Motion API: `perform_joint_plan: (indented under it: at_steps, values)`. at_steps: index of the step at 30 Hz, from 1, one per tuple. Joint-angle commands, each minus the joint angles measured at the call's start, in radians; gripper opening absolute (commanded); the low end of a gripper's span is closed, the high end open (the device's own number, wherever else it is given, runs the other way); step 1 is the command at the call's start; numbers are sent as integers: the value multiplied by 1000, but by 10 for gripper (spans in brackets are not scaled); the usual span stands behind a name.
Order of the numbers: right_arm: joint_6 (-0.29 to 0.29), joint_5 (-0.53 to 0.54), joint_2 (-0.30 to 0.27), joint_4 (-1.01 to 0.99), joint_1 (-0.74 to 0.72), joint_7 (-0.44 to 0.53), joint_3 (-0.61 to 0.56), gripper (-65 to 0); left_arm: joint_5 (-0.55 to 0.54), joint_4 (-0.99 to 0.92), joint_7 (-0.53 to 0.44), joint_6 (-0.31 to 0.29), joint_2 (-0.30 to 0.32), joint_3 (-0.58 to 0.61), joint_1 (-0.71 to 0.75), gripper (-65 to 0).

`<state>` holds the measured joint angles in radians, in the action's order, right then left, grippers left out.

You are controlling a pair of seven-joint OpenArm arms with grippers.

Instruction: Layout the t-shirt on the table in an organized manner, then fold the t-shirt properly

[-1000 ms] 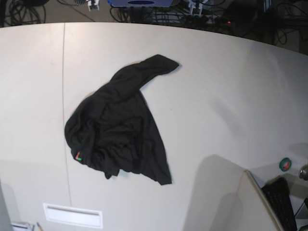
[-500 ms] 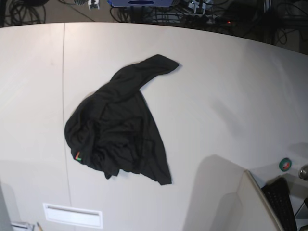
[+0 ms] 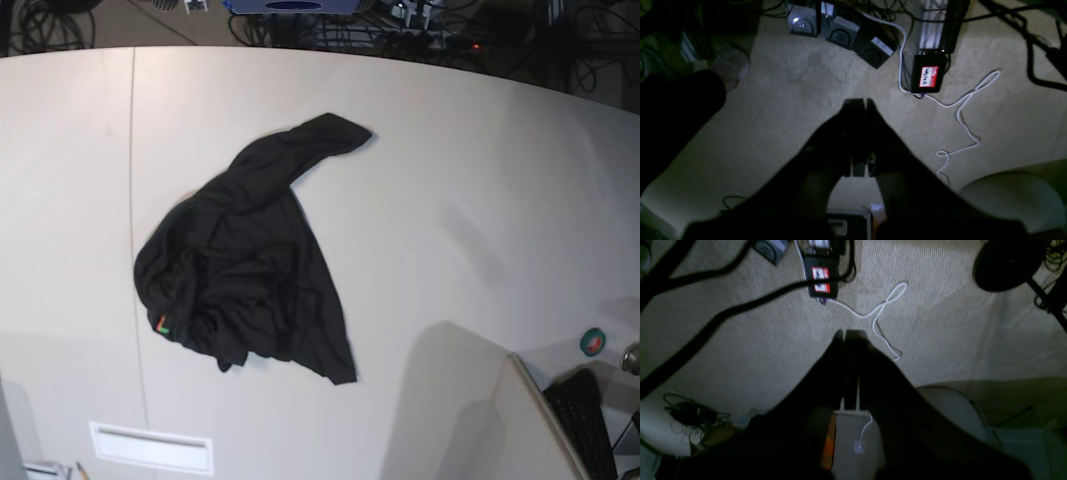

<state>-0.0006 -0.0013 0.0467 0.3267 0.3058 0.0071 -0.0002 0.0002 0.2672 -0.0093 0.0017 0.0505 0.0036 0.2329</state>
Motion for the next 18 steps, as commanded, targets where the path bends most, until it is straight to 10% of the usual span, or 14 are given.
perform_joint_plan:
  at_steps: [1,18]
  values:
    - [6,1,2,30,40,-6,-1,-650,5,40,2,4,2,2,35,-650]
    - [6,4,-14,1033,588,-235,131,-650,-7,897,13,4,136,0,547,-650]
